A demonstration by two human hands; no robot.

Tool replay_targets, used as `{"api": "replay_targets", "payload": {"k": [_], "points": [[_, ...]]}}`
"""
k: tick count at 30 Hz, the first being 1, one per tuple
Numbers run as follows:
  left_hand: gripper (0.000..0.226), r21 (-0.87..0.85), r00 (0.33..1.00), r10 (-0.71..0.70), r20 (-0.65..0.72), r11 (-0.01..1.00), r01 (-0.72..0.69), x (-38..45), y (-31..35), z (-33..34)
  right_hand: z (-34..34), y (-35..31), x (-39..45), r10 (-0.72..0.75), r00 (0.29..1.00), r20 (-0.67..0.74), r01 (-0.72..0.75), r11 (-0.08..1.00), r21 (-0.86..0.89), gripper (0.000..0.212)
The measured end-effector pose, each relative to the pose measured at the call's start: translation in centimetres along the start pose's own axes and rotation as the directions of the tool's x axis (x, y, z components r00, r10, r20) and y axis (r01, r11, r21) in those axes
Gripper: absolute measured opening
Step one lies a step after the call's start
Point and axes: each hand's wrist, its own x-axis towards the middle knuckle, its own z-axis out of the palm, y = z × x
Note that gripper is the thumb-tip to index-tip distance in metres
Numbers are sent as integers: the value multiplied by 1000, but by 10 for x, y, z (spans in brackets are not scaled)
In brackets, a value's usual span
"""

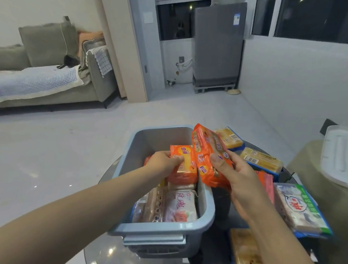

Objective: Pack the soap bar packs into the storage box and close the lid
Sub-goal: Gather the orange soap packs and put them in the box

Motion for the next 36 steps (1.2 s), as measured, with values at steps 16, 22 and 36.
{"api": "replay_targets", "payload": {"k": [16, 22, 36], "points": [[68, -274, 881, 376, 287, 913, -301, -39, 26, -10, -1, 0, 2, -120, 987, 105, 130, 987, -98, 51], [24, -492, 961, 227, 159, 862, -123, -29, 21, -17, 5, 3, -1, -37, 979, 202, 85, 969, -234, 39], [28, -384, 1000, -17, -7, 923, 13, -6, 10, -23, 3, 6, -4, 2, 990, 142, 39, 958, -284, 45]]}}
